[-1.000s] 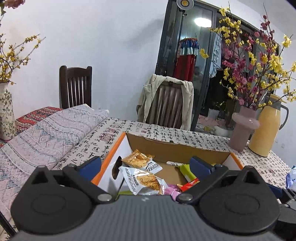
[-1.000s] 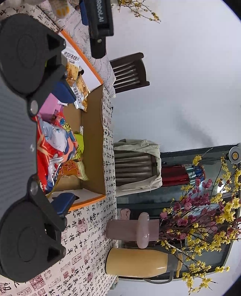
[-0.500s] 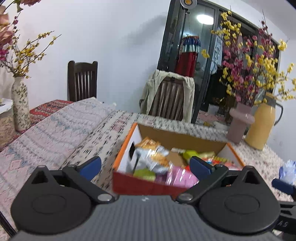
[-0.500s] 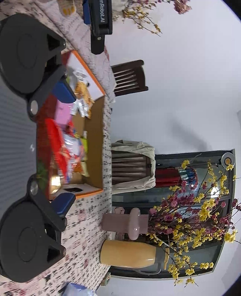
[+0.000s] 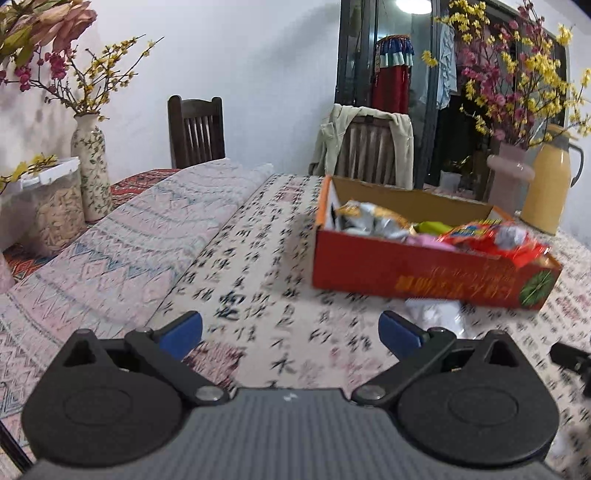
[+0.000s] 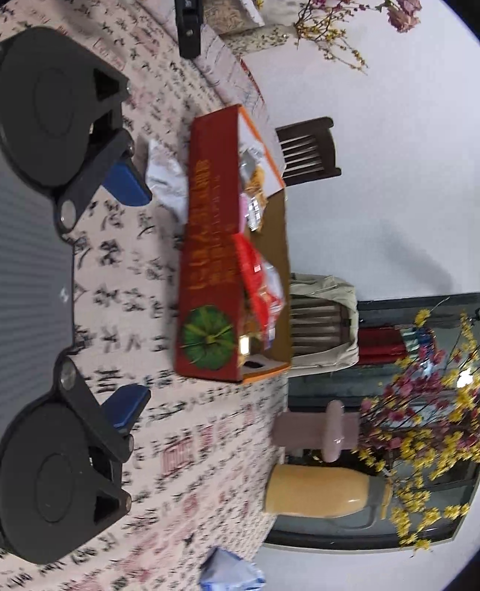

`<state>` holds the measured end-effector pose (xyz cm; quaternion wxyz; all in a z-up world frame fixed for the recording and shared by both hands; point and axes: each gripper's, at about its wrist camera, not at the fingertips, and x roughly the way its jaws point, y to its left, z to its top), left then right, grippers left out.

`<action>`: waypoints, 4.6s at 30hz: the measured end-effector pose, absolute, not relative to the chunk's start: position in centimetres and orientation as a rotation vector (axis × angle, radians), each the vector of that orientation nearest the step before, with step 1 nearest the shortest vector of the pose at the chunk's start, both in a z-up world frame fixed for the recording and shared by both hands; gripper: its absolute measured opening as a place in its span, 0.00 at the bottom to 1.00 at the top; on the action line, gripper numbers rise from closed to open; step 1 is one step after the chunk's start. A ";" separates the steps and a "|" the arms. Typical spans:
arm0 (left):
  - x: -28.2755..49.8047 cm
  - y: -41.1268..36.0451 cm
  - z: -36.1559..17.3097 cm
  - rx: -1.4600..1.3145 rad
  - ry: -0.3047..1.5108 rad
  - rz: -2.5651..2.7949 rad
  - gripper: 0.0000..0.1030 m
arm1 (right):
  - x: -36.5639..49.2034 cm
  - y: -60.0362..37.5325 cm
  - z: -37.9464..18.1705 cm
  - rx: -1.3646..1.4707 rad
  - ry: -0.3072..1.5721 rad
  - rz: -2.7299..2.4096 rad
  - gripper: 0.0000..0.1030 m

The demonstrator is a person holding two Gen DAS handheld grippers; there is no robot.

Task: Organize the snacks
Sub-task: 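Withdraw both grippers from the box toward the remaining packets, then grasp the thin white-and-blue packet on the table with the right gripper, then grasp the white sachet with the left gripper while the right gripper holds its packet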

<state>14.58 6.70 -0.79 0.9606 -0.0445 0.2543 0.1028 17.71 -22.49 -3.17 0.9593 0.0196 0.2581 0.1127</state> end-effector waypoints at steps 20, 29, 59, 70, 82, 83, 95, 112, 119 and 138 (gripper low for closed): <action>14.4 7.5 -2.7 -0.136 0.508 0.165 1.00 | 18.9 -23.6 -4.6 0.135 0.585 0.239 1.00; 13.7 7.6 -2.6 -0.151 0.475 0.115 1.00 | 17.8 -22.9 -4.1 0.117 0.569 0.157 1.00; 12.8 8.2 -2.6 -0.190 0.437 0.061 1.00 | 14.0 -15.9 -5.6 -0.012 0.638 0.173 1.00; 13.0 8.1 -2.6 -0.188 0.447 0.057 1.00 | 13.5 -16.1 -5.3 -0.009 0.599 0.214 0.57; 13.1 8.1 -2.6 -0.185 0.451 0.059 1.00 | 13.5 -17.2 -4.5 0.019 0.537 0.267 0.14; 13.1 8.1 -2.6 -0.185 0.452 0.058 1.00 | 13.6 -17.3 -4.5 0.023 0.533 0.265 0.13; 13.3 8.0 -2.7 -0.175 0.466 0.069 1.00 | 15.6 -20.8 -2.8 0.051 0.428 0.188 0.13; 14.2 7.2 -2.2 -0.116 0.516 0.167 1.00 | 18.8 -23.7 -4.0 0.188 0.473 0.237 0.13; 16.3 4.6 -0.1 -0.151 0.583 0.088 1.00 | 19.1 -24.3 -4.3 0.236 0.489 0.257 0.13; 25.2 -3.5 -3.2 -0.088 0.787 0.028 0.69 | 20.2 -26.6 -5.1 0.408 0.528 0.231 0.13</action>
